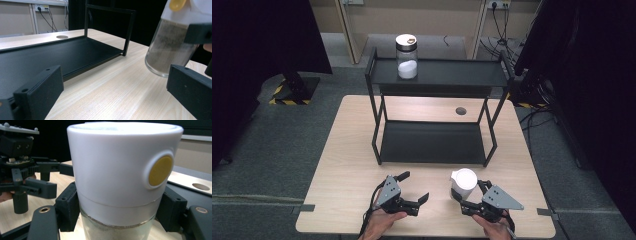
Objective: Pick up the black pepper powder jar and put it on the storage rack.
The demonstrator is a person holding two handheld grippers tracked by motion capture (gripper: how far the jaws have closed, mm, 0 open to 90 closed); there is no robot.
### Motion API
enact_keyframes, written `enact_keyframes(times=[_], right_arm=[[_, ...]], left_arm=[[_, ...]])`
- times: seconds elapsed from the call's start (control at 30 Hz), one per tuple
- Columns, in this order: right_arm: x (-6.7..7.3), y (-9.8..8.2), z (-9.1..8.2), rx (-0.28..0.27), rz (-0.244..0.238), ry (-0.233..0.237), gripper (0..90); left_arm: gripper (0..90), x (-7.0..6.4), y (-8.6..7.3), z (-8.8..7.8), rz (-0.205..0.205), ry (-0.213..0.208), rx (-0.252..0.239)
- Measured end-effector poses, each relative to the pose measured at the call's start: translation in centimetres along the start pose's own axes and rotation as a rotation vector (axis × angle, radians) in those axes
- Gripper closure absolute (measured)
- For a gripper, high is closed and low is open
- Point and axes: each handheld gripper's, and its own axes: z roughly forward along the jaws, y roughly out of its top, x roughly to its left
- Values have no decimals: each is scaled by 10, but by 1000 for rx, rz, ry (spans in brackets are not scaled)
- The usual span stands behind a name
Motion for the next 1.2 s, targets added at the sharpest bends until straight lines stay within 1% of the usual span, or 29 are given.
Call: enact_keyframes(times=[0.07, 0.27, 0.37, 0.57, 0.73, 0.9, 0.97, 1.2], right_arm=[[-1, 5, 0, 1, -5, -3, 308], [-6, 19, 1, -10, 7, 6, 308], [-8, 31, 2, -3, 3, 7, 308], [-17, 59, 7, -10, -1, 33, 308], [-23, 84, 13, -16, -28, 52, 308], [-33, 103, 20, -22, -7, 83, 308], [-36, 110, 22, -22, -5, 86, 308], [-42, 135, 30, -15, -27, 90, 308]], left_arm=[[3, 0, 0, 0, 2, 0, 2], [3, 0, 0, 0, 1, 1, 2], [3, 0, 0, 0, 1, 0, 1], [3, 0, 0, 0, 1, 1, 2], [4, 0, 0, 0, 1, 0, 2], [4, 1, 0, 0, 0, 3, 2], [4, 1, 0, 0, 0, 3, 1], [4, 1, 0, 0, 0, 0, 3]])
